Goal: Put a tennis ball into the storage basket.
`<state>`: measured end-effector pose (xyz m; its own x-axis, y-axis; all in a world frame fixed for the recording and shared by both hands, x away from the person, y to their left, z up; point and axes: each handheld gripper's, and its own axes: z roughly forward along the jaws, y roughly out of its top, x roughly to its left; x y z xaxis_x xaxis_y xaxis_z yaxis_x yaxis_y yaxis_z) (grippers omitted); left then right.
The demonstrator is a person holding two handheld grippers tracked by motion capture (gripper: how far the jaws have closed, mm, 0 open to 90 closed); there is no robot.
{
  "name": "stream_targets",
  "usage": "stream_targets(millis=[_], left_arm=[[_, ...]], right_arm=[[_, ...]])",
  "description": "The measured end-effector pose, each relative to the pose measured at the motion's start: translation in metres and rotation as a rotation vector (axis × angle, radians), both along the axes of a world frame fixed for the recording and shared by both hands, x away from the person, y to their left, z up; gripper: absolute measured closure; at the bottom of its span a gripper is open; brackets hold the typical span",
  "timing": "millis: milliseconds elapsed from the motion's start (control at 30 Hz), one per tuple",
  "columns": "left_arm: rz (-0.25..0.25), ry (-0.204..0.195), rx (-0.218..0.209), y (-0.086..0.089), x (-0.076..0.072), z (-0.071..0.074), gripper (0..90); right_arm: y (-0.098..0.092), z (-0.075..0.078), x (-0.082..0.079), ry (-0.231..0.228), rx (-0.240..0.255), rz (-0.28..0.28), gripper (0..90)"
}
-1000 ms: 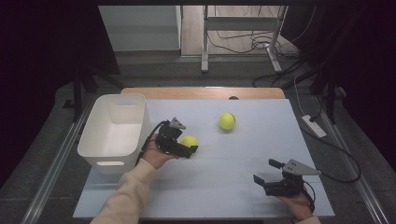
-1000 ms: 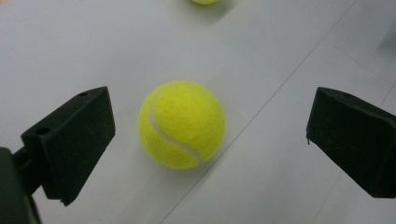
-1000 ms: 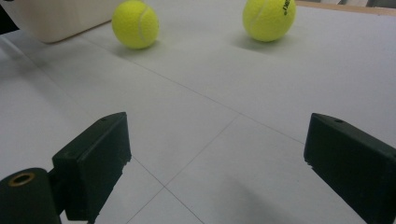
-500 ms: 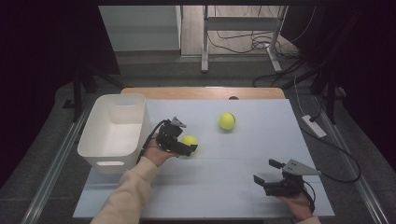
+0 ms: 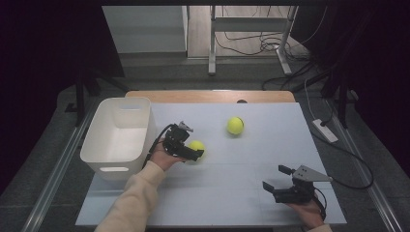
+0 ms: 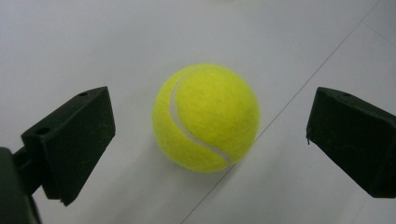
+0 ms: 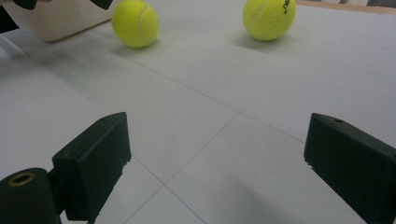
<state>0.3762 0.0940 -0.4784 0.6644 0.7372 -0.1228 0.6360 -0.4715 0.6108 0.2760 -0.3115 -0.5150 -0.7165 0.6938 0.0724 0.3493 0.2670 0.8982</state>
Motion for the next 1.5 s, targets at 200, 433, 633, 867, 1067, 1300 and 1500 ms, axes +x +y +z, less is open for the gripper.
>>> stream_targets(millis=[200, 433, 633, 867, 1067, 1300, 1500], left_arm=[[-0.001, 0.017, 0.009, -0.002, 0.004, -0.005, 1.8], [0.001, 0.043, 0.025, -0.007, 0.009, -0.013, 1.7], [-0.012, 0.058, 0.027, -0.011, 0.013, -0.018, 2.0], [-0.014, 0.076, 0.05, -0.016, 0.016, -0.026, 2.7], [-0.015, 0.088, 0.061, -0.019, 0.019, -0.031, 7.4], [-0.026, 0.079, 0.087, -0.021, 0.019, -0.035, 25.1], [-0.039, 0.056, 0.1, -0.02, 0.016, -0.031, 26.7]], right_arm=[[0.0, 0.0, 0.0, 0.001, -0.002, 0.001, 7.2], [0.0, 0.0, 0.0, 0.0, -0.002, 0.002, 7.2], [0.0, 0.0, 0.0, 0.002, -0.003, 0.003, 7.2], [0.0, -0.001, 0.0, 0.004, -0.004, 0.002, 7.2], [0.0, -0.001, 0.0, 0.004, -0.004, 0.002, 7.2], [0.0, -0.001, 0.0, 0.003, -0.006, 0.002, 7.3], [-0.001, 0.0, 0.0, 0.001, -0.004, 0.0, 7.3]])
